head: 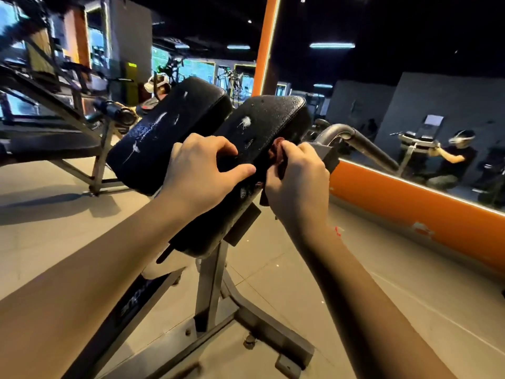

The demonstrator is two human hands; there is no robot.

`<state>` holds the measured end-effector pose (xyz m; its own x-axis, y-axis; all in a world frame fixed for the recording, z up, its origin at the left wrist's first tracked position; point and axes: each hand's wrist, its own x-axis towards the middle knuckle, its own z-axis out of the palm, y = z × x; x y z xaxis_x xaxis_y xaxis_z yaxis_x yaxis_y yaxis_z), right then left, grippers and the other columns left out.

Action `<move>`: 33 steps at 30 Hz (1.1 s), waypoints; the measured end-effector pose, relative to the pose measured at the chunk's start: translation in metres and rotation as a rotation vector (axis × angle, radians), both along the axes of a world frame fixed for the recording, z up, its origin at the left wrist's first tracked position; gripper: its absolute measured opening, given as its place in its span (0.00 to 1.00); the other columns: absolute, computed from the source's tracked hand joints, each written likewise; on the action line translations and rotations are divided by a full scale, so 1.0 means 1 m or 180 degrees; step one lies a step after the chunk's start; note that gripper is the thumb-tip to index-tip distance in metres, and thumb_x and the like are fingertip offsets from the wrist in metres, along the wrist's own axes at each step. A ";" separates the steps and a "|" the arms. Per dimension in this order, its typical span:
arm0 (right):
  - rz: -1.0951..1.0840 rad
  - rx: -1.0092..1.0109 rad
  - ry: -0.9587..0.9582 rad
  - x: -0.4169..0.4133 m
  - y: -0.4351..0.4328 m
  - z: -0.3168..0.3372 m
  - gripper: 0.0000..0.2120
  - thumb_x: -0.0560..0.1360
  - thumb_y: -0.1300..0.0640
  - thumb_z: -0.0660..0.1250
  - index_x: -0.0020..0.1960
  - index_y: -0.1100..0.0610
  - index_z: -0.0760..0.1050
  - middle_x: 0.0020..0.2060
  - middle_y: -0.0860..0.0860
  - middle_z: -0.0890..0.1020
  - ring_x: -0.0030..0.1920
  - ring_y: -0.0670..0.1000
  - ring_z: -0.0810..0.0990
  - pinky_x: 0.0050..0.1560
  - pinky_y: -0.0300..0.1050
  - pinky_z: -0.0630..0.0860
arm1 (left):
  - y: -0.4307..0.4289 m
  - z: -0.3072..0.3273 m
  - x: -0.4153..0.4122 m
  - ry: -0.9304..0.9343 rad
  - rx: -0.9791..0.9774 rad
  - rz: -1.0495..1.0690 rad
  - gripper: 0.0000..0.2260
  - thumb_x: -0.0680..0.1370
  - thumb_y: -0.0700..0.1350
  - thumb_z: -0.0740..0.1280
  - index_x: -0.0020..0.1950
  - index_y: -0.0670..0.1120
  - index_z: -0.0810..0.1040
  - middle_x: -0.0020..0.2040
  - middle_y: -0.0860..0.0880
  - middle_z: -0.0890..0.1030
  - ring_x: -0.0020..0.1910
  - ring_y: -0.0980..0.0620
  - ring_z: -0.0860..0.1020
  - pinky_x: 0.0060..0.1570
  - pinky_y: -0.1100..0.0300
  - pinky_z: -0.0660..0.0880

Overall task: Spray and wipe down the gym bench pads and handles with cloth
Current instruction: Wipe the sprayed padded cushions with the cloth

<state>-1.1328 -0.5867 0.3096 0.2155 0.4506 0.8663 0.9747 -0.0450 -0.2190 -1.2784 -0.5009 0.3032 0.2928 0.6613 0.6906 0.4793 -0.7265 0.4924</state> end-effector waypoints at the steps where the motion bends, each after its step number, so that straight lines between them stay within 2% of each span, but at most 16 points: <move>1: -0.0051 -0.0067 -0.0091 0.004 0.000 0.006 0.13 0.77 0.58 0.67 0.60 0.59 0.80 0.47 0.56 0.80 0.44 0.55 0.78 0.44 0.49 0.76 | -0.002 0.001 -0.005 0.0035 -0.0044 -0.0061 0.20 0.72 0.67 0.72 0.59 0.58 0.81 0.59 0.50 0.77 0.62 0.46 0.73 0.62 0.54 0.66; 4: -0.0358 -0.0147 -0.0227 0.023 0.006 0.028 0.08 0.78 0.57 0.65 0.54 0.58 0.80 0.46 0.55 0.81 0.43 0.55 0.77 0.43 0.46 0.71 | -0.006 -0.001 -0.019 0.0129 -0.0070 -0.0179 0.21 0.71 0.65 0.74 0.60 0.57 0.81 0.57 0.55 0.75 0.62 0.51 0.72 0.67 0.47 0.69; 6: -0.0470 -0.0020 -0.0102 0.030 0.014 0.035 0.08 0.78 0.57 0.65 0.53 0.58 0.80 0.46 0.55 0.81 0.44 0.55 0.77 0.46 0.48 0.75 | -0.006 -0.007 -0.025 0.0106 -0.0102 -0.0080 0.22 0.69 0.67 0.74 0.56 0.56 0.82 0.56 0.57 0.77 0.61 0.52 0.73 0.66 0.44 0.71; 8: -0.0443 0.0067 0.0014 0.027 0.017 0.030 0.08 0.77 0.56 0.64 0.53 0.57 0.79 0.46 0.54 0.81 0.46 0.57 0.79 0.50 0.54 0.79 | -0.006 -0.011 -0.027 0.0069 -0.0186 0.0027 0.22 0.68 0.69 0.73 0.53 0.56 0.83 0.55 0.56 0.78 0.58 0.51 0.75 0.62 0.42 0.74; 10: -0.0291 0.0072 0.0080 0.023 0.017 0.023 0.09 0.78 0.51 0.64 0.54 0.54 0.79 0.46 0.53 0.80 0.46 0.56 0.77 0.54 0.55 0.78 | -0.006 -0.012 -0.025 0.0057 -0.0288 0.0085 0.21 0.68 0.69 0.73 0.52 0.56 0.83 0.52 0.57 0.79 0.55 0.51 0.76 0.61 0.42 0.75; 13: -0.0204 0.0035 0.0082 0.025 0.017 0.024 0.15 0.78 0.43 0.66 0.56 0.54 0.79 0.47 0.51 0.80 0.47 0.55 0.78 0.55 0.53 0.76 | -0.005 -0.011 -0.026 0.0043 -0.0431 0.0044 0.21 0.67 0.70 0.73 0.51 0.58 0.83 0.52 0.58 0.80 0.57 0.51 0.76 0.62 0.42 0.74; 17: -0.0151 0.0128 0.0108 0.028 0.017 0.024 0.12 0.78 0.51 0.70 0.57 0.57 0.80 0.49 0.54 0.83 0.48 0.58 0.81 0.52 0.56 0.80 | -0.009 -0.013 -0.036 0.0089 -0.0550 -0.0140 0.22 0.69 0.66 0.74 0.59 0.57 0.84 0.58 0.58 0.81 0.62 0.53 0.76 0.65 0.44 0.74; 19: 0.0095 0.0156 -0.0033 0.010 0.007 -0.003 0.10 0.77 0.55 0.70 0.57 0.57 0.80 0.48 0.54 0.83 0.46 0.57 0.80 0.49 0.51 0.77 | -0.011 -0.017 -0.043 0.0115 -0.0518 -0.0140 0.24 0.69 0.65 0.75 0.61 0.56 0.84 0.60 0.58 0.81 0.61 0.55 0.77 0.61 0.51 0.76; 21: 0.0387 0.0025 -0.0224 -0.019 -0.009 -0.046 0.11 0.76 0.57 0.71 0.58 0.57 0.80 0.46 0.54 0.83 0.43 0.56 0.78 0.44 0.51 0.76 | -0.014 -0.023 -0.049 0.0130 -0.0445 -0.0001 0.25 0.68 0.65 0.76 0.60 0.55 0.84 0.58 0.59 0.81 0.58 0.57 0.78 0.56 0.56 0.76; 23: 0.0581 -0.0118 -0.0544 -0.036 -0.022 -0.078 0.12 0.76 0.56 0.71 0.59 0.57 0.80 0.45 0.53 0.83 0.39 0.54 0.77 0.40 0.49 0.76 | -0.017 -0.026 -0.053 0.0172 -0.0461 0.0084 0.25 0.67 0.66 0.75 0.59 0.54 0.85 0.55 0.58 0.81 0.55 0.57 0.78 0.52 0.55 0.78; 25: 0.0546 -0.0004 -0.0922 -0.020 -0.017 -0.067 0.10 0.77 0.55 0.70 0.57 0.56 0.81 0.43 0.53 0.82 0.38 0.54 0.77 0.42 0.49 0.72 | -0.022 -0.027 -0.055 0.0204 -0.0508 0.0128 0.25 0.67 0.66 0.74 0.58 0.54 0.85 0.53 0.58 0.80 0.53 0.57 0.78 0.51 0.52 0.80; 27: 0.0145 0.0266 -0.1046 0.006 -0.002 -0.031 0.07 0.78 0.54 0.68 0.53 0.55 0.80 0.41 0.52 0.81 0.39 0.57 0.78 0.45 0.51 0.69 | -0.024 -0.028 -0.055 0.0188 -0.0564 0.0205 0.22 0.68 0.66 0.75 0.56 0.56 0.84 0.51 0.59 0.80 0.51 0.58 0.78 0.50 0.52 0.80; 30: -0.0245 0.0404 -0.0796 0.028 0.011 0.009 0.05 0.78 0.55 0.67 0.49 0.56 0.79 0.40 0.54 0.82 0.39 0.57 0.78 0.50 0.53 0.69 | -0.025 -0.030 -0.056 0.0201 -0.0733 0.0312 0.23 0.66 0.69 0.74 0.52 0.56 0.83 0.47 0.60 0.81 0.49 0.58 0.79 0.49 0.50 0.82; 33: 0.0199 0.0403 -0.0412 -0.005 0.001 -0.034 0.05 0.78 0.55 0.69 0.51 0.57 0.80 0.41 0.53 0.83 0.39 0.56 0.78 0.48 0.51 0.68 | -0.028 -0.028 -0.055 0.0231 -0.0914 0.0245 0.28 0.62 0.73 0.69 0.52 0.56 0.84 0.46 0.59 0.83 0.49 0.56 0.81 0.51 0.49 0.83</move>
